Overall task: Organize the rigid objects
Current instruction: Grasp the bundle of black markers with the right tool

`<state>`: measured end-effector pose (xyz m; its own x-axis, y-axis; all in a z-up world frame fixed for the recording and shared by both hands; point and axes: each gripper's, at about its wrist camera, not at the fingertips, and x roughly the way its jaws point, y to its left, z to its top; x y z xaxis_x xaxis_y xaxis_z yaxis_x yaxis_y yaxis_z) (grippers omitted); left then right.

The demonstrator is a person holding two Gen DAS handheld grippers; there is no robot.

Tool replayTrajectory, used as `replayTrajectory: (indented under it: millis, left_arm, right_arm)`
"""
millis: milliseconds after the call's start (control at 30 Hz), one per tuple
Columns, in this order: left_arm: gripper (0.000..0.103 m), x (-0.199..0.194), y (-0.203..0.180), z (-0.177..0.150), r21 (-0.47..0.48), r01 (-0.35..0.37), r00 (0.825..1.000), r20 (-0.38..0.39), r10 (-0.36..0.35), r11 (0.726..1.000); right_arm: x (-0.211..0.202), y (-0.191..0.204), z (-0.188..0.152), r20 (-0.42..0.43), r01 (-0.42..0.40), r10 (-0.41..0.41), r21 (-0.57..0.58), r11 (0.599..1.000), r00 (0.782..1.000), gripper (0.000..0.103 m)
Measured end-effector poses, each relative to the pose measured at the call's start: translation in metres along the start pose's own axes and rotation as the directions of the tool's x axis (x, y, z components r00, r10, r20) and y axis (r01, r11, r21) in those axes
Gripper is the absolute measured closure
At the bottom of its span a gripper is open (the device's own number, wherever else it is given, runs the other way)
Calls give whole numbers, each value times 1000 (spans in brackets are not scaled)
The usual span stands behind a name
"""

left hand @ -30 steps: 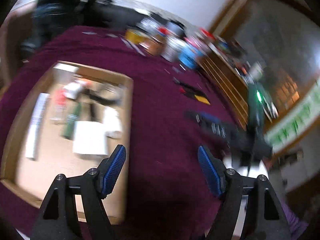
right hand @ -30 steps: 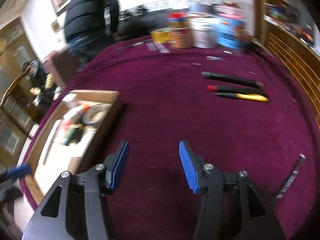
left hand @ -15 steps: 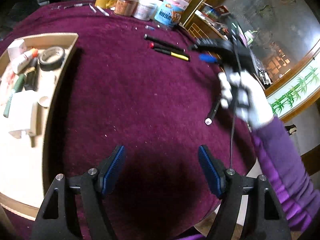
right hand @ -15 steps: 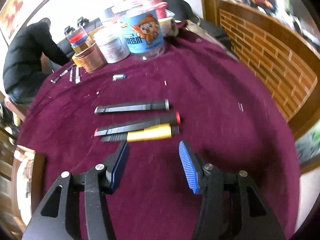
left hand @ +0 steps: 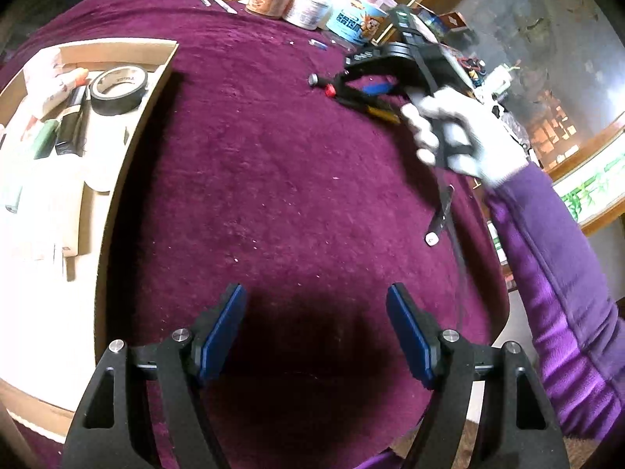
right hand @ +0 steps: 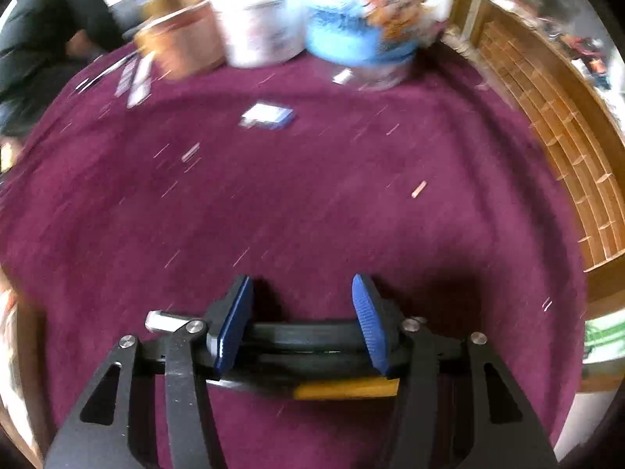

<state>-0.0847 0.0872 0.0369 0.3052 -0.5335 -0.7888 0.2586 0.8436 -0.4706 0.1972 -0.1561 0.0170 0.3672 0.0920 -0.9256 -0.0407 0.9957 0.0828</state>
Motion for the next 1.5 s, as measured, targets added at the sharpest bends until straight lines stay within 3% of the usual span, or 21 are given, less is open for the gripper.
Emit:
replayTrajectory:
  millis: [67, 133, 267, 300, 400, 567, 767, 900, 1000, 1100, 1200, 1233, 1267, 1300, 1400, 1500]
  left_arm:
    - [34, 0, 3, -3, -11, 18, 1000, -5, -19, 1000]
    - [34, 1, 4, -6, -14, 31, 999, -10, -31, 999]
    - [34, -2, 0, -12, 3, 48, 999, -4, -48, 999]
    - [34, -3, 0, -13, 6, 48, 999, -2, -48, 999]
    - [34, -8, -2, -18, 10, 47, 999, 8, -47, 999]
    - [34, -10, -8, -25, 23, 39, 999, 10, -39, 999]
    - [34, 0, -24, -27, 59, 28, 1000, -3, -28, 998]
    - [34, 5, -33, -26, 72, 14, 1000, -14, -13, 997]
    - [34, 7, -38, -25, 79, 8, 1000, -18, -6, 997]
    - [34, 11, -42, -25, 80, 3, 1000, -24, -1, 997]
    - [34, 10, -44, -26, 86, -2, 1000, -19, 4, 996]
    - [34, 8, -44, -25, 86, -3, 1000, -15, 4, 996]
    - [34, 8, -43, -25, 86, -4, 1000, -13, 5, 996]
    - [34, 6, -43, -25, 85, -8, 1000, -9, 9, 996]
    - [34, 4, -41, -23, 82, -20, 1000, 0, 20, 996]
    - [34, 2, -40, -20, 81, -31, 1000, 7, 30, 996]
  right_arm:
    - [-11, 3, -20, -62, -123, 124, 16, 992, 990, 50]
    - [-20, 8, -42, -105, -197, 199, 23, 980, 974, 50]
    - [-42, 23, -89, -124, -264, 258, -34, 964, 958, 51]
    - [-51, 23, -95, -96, -269, 264, -43, 962, 960, 51]
    - [-97, 10, -113, 98, -232, 237, -64, 971, 966, 51]
    - [-139, -51, -140, 312, -274, 234, 89, 958, 921, 50]
    - [-129, -120, -191, 352, -234, 130, 273, 933, 927, 50]
    - [-114, -140, -219, 328, -292, 171, 365, 884, 929, 50]
    - [-107, -140, -227, 325, -322, 197, 397, 859, 925, 50]
    - [-96, -125, -218, 296, -327, 218, 393, 860, 930, 50]
    - [-87, -103, -200, 262, -246, 158, 345, 906, 952, 50]
    - [-87, -95, -196, 259, -216, 135, 317, 924, 956, 56]
    - [-84, -86, -190, 254, -201, 128, 287, 937, 959, 69]
    - [-80, -77, -184, 236, -202, 140, 263, 943, 961, 74]
    - [-72, -51, -178, 209, -192, 153, 182, 964, 966, 77]
    - [-69, -28, -178, 177, -292, 275, 83, 953, 945, 78]
